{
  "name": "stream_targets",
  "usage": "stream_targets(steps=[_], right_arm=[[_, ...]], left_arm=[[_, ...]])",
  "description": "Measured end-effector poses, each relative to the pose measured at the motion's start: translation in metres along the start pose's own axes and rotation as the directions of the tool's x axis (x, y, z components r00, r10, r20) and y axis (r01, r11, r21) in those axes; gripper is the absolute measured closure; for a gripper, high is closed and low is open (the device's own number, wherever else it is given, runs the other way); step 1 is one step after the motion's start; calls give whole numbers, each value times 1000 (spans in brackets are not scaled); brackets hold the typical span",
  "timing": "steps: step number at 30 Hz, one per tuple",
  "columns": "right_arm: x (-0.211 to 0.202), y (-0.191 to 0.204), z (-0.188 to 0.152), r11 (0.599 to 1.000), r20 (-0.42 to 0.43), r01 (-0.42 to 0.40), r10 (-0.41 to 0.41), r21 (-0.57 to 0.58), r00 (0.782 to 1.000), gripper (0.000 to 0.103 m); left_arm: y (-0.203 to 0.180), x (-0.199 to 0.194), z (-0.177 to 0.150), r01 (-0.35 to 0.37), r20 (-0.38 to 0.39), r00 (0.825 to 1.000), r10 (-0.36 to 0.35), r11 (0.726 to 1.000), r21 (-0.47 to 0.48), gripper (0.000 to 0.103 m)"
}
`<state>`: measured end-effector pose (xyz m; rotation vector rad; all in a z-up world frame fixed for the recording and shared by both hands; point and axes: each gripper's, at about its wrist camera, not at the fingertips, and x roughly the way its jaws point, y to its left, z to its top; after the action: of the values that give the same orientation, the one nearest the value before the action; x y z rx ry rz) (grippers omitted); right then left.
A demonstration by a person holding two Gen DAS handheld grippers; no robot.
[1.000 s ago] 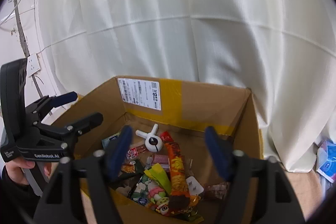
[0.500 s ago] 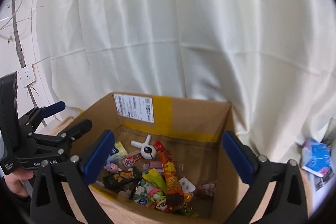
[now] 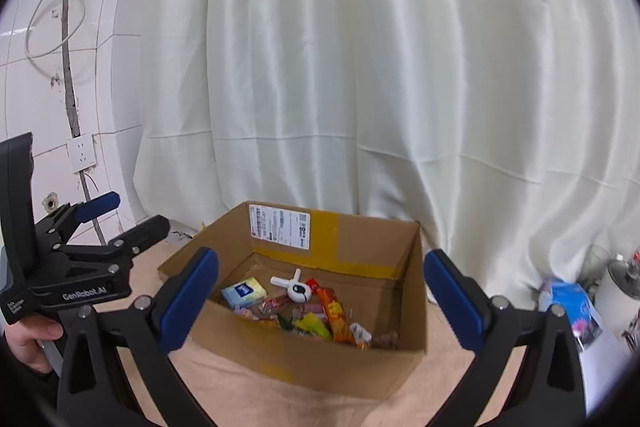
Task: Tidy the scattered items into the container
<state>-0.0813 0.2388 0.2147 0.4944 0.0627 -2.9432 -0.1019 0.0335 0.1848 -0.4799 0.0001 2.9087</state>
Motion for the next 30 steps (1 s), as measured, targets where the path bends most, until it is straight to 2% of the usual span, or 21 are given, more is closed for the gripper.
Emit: stream_targets(steps=[3,7,13,20,23,30], right_arm=[[-13,3,-15,1000,0,-8,8,15,1000,0],[-22,8,-37,1000,-4,24,-24,11,1000,0],[-29,13,-71,1000,-6,20,-20,16,1000,0],[-10,22,-112,999,-65,36,-36,5,997,0],[-4,17,-125,998,-69,44,-41,41,997,0],[5,8,-146,995,-74,52,-46,85,996,0]], left_arm=[[-1,-14,-15,-2,-8,1000,2,1000,9,0],[-5,-30,-39,24,-1,1000,-24,1000,15,0],[-9,-44,-76,-22,35,999,21,999,26,0],[-5,-30,-116,-40,20,999,40,999,9,0],[-5,-24,-132,-40,10,999,40,999,12,0],[-8,-26,-146,-51,36,998,50,998,36,0]])
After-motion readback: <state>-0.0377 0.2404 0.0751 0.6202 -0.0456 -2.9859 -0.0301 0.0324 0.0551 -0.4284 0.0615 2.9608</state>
